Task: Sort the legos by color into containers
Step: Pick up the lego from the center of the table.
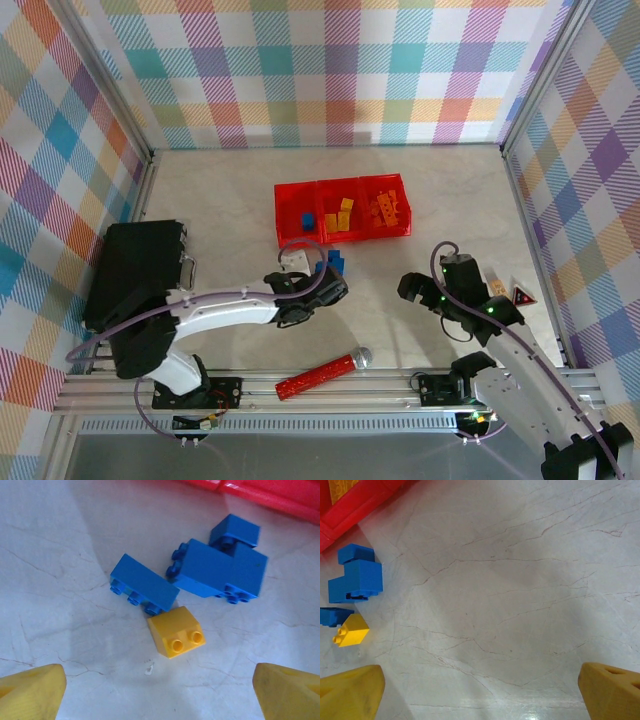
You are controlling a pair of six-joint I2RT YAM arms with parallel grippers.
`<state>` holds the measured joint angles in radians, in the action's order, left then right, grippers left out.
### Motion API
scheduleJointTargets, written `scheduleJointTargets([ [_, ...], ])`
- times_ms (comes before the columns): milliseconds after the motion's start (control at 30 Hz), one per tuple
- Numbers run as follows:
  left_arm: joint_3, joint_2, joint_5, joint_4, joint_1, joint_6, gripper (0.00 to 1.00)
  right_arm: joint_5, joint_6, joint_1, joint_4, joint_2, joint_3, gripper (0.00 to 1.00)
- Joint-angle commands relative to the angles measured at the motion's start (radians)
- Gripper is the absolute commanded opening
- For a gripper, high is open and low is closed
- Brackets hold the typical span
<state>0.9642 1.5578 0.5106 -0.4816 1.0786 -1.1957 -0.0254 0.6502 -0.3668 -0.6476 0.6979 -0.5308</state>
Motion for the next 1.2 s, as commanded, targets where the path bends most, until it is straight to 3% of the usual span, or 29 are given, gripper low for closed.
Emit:
scheduleJointTargets([
  [0,0.027,0.063,0.008,0.028,0.003,-0.097,0.93,0.012,-0.003,0.003,-0.017,-0.015,0.016,0.99],
  [200,0.034,0.127,0.017,0.044,0.0,-0.125,0.85,0.008,-0.014,0.003,-0.021,-0.023,0.023,0.99],
  [333,0.055,0.179,-0.016,0.102,-0.012,-0.072,0.8,0.013,-0.014,0.003,-0.012,-0.02,0.025,0.99],
  [700,0.114,0.278,-0.066,0.096,-0.065,-0.039,0.74,0.007,-0.026,0.003,-0.027,-0.031,0.023,0.99],
  [900,0.112,0.305,-0.074,0.103,-0.09,-0.037,0.64,-0.002,-0.02,0.004,-0.024,-0.021,0.03,0.99],
  [1000,0.125,0.327,-0.079,0.101,-0.095,-0.023,0.5,0.001,-0.017,0.003,-0.019,-0.019,0.031,0.99],
  [1167,0.136,0.343,-0.073,0.097,-0.095,-0.006,0.37,-0.012,-0.012,0.003,-0.025,-0.033,0.028,0.99],
])
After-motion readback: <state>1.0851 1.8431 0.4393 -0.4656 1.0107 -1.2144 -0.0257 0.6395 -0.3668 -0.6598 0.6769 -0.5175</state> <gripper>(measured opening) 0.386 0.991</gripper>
